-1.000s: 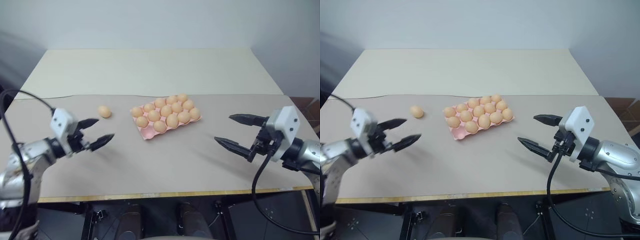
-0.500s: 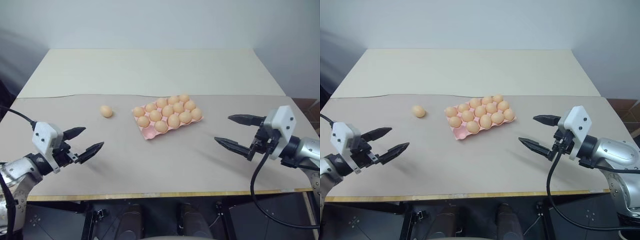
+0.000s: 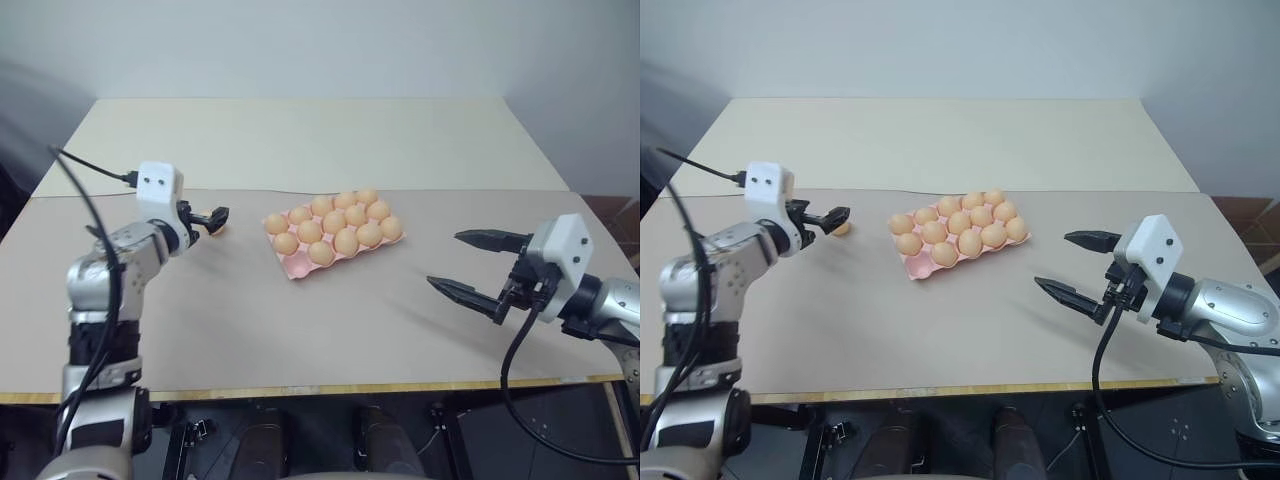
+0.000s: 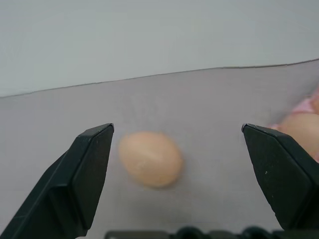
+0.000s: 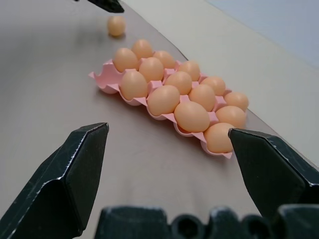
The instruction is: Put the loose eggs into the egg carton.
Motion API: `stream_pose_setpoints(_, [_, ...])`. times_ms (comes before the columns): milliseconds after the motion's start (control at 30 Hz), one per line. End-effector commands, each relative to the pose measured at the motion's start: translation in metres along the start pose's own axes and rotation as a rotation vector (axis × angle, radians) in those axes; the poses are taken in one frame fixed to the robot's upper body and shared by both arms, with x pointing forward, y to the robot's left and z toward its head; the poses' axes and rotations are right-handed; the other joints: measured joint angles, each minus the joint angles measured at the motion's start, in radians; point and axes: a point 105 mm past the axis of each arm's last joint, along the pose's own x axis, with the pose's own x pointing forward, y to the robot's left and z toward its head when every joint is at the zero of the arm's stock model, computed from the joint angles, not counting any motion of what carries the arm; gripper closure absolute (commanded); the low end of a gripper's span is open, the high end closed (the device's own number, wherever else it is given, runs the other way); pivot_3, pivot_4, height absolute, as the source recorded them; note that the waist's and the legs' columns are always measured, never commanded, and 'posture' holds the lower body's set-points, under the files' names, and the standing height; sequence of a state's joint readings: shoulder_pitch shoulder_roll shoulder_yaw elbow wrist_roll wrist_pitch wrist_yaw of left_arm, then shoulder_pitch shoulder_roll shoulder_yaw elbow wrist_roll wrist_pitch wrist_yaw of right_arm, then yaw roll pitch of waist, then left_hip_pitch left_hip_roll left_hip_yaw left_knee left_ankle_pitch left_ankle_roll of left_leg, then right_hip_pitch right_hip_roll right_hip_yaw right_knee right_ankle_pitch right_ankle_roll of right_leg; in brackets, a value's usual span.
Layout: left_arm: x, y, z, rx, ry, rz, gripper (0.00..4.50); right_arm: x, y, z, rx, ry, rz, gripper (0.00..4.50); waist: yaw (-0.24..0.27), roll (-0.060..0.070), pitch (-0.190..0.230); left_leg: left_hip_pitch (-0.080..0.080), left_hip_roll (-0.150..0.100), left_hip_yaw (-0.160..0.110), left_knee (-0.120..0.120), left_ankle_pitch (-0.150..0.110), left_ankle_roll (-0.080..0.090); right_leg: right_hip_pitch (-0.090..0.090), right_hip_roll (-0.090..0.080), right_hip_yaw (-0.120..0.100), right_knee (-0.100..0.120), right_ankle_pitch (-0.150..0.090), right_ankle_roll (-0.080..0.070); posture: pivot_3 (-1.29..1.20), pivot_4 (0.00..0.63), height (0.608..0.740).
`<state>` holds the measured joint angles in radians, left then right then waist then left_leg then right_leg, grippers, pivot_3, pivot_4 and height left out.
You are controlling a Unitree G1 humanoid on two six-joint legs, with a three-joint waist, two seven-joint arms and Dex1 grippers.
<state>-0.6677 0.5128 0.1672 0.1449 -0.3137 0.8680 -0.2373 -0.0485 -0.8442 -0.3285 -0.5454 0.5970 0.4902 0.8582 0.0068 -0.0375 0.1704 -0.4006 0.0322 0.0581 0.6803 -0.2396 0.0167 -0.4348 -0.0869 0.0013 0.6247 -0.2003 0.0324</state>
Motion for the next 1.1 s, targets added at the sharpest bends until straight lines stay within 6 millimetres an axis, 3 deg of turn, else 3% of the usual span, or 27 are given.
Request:
stream_pose_setpoints(33, [0.015,0.006,-0.002,-0.004,0.026,0.088,0.02,-0.004,0.002,0.013,-0.040,-0.038,-0.021,0.00,-0.001,0.000,0.000,0.000,0.000,0.000,0.000,0.000,0.000,0.000,0.000,0.000,0.000,0.000,-0.001,0.00,0.150,0.740])
stream_pose_setpoints(167, [0.030,-0.001,-0.010,-0.031,0.050,0.096,0.02,-0.007,0.004,0.013,-0.041,-0.032,-0.036,0.00,0.001,0.000,0.000,-0.002,0.000,0.000,0.000,0.000,0.000,-0.002,0.000,-0.001,0.000,0.002,-0.004,0.00,0.150,0.740])
stream_pose_setpoints(367, [0.036,-0.005,-0.022,-0.032,0.082,0.089,0.02,-0.011,0.005,0.013,-0.037,-0.023,-0.057,0.00,0.003,0.000,0.000,-0.003,0.000,0.000,0.000,0.000,0.000,-0.002,-0.001,-0.001,0.000,0.003,-0.004,0.00,0.150,0.740])
stream_pose_setpoints(467, [0.037,-0.004,-0.024,-0.032,0.084,0.094,0.60,-0.012,0.005,0.013,-0.034,-0.022,-0.062,0.00,0.003,0.000,0.000,-0.003,0.000,0.000,0.000,0.000,0.000,-0.002,-0.001,-0.001,0.000,0.002,-0.003,0.00,0.150,0.740])
stream_pose_setpoints(667, [0.037,-0.002,-0.024,-0.029,0.083,0.099,2.35,-0.013,0.005,0.012,-0.033,-0.020,-0.067,0.00,0.004,0.000,0.000,-0.003,0.000,0.000,0.000,0.000,0.000,-0.002,-0.001,-0.001,0.000,0.002,-0.003,0.00,0.150,0.740])
stream_pose_setpoints(800, [0.032,-0.001,-0.022,-0.025,0.065,0.082,2.55,-0.014,0.004,0.012,-0.031,-0.017,-0.073,0.00,0.004,0.000,0.000,-0.003,0.000,0.000,0.000,0.000,0.000,-0.002,-0.001,-0.001,0.000,0.002,-0.003,0.00,0.150,0.740])
stream_pose_setpoints(900, [0.020,-0.018,-0.005,0.048,-0.034,-0.046,2.57,-0.015,0.003,0.012,-0.031,-0.014,-0.076,0.00,0.001,0.000,0.000,-0.003,0.000,0.000,0.000,0.000,0.000,-0.002,-0.001,-0.001,0.000,0.003,-0.004,0.00,0.150,0.740])
stream_pose_setpoints(1000, [-0.005,-0.056,0.009,0.131,-0.138,-0.314,2.57,-0.014,0.003,0.012,-0.030,-0.014,-0.073,0.00,0.002,0.000,0.000,-0.004,0.000,0.000,0.000,0.000,0.000,-0.003,-0.001,-0.001,0.000,0.003,-0.004,0.00,0.150,0.740])
stream_pose_setpoints(1100, [-0.031,-0.089,0.007,0.219,-0.163,-0.548,2.57,-0.013,0.003,0.012,-0.030,-0.014,-0.071,0.00,0.005,0.000,0.000,-0.004,0.000,0.000,0.000,0.000,0.000,-0.003,-0.001,0.000,0.000,0.003,-0.005,0.00,0.150,0.740])
